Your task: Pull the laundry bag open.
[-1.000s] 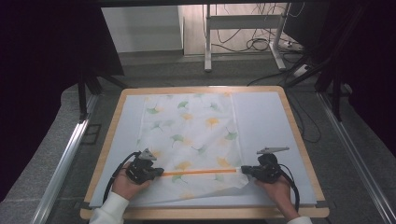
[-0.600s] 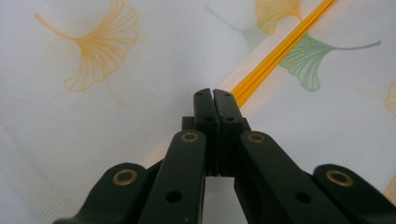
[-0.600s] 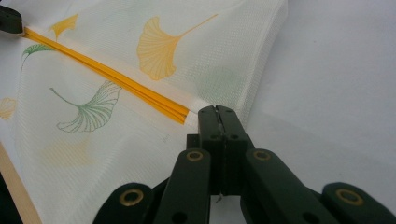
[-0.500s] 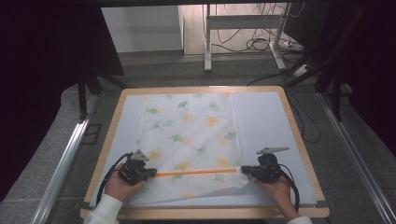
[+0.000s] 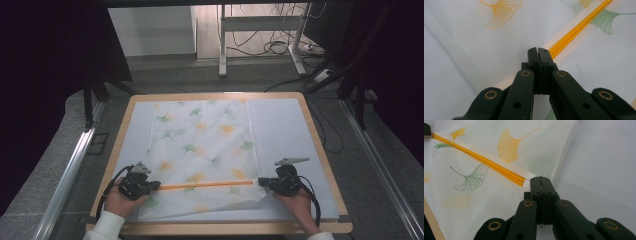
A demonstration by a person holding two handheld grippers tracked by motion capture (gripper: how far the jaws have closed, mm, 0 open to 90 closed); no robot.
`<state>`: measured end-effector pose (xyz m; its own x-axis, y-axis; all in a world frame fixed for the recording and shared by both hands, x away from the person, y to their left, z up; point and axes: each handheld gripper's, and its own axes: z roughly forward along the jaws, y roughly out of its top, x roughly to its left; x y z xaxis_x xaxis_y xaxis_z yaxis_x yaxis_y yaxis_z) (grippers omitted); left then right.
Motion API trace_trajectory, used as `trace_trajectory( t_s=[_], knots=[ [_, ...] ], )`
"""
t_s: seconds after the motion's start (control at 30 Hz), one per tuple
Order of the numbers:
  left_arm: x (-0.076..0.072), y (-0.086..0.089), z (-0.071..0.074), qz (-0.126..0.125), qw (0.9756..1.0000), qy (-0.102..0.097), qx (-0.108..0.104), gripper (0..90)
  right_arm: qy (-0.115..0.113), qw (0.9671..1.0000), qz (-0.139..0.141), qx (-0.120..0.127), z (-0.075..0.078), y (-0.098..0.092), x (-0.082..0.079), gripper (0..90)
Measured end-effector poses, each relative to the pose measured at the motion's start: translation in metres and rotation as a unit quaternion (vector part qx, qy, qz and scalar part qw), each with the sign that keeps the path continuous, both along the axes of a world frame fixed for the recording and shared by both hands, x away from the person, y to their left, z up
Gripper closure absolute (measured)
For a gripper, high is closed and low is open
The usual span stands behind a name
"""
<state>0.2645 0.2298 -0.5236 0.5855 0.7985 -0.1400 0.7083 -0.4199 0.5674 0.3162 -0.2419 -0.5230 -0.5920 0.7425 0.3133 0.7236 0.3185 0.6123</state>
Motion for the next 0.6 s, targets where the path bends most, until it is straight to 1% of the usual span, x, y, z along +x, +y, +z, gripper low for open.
trace_trajectory(
  t_s=[0.17, 0.4, 0.6],
  knots=[
    [-0.003, 0.009, -0.001, 0.011, 0.9999, 0.001, -0.004, 90.0, 0.000, 1.0000, 0.000, 0.000, 0.000, 0.000, 0.000, 89.7],
    [-0.006, 0.016, -0.001, 0.024, 0.9997, -0.001, -0.002, 90.0, -0.002, 1.0000, 0.001, -0.001, 0.000, 0.000, 0.000, 89.7],
    [-0.009, 0.028, -0.002, 0.040, 0.9991, 0.001, -0.010, 90.0, -0.003, 1.0000, 0.000, 0.000, 0.000, 0.001, 0.000, 89.6]
  ],
)
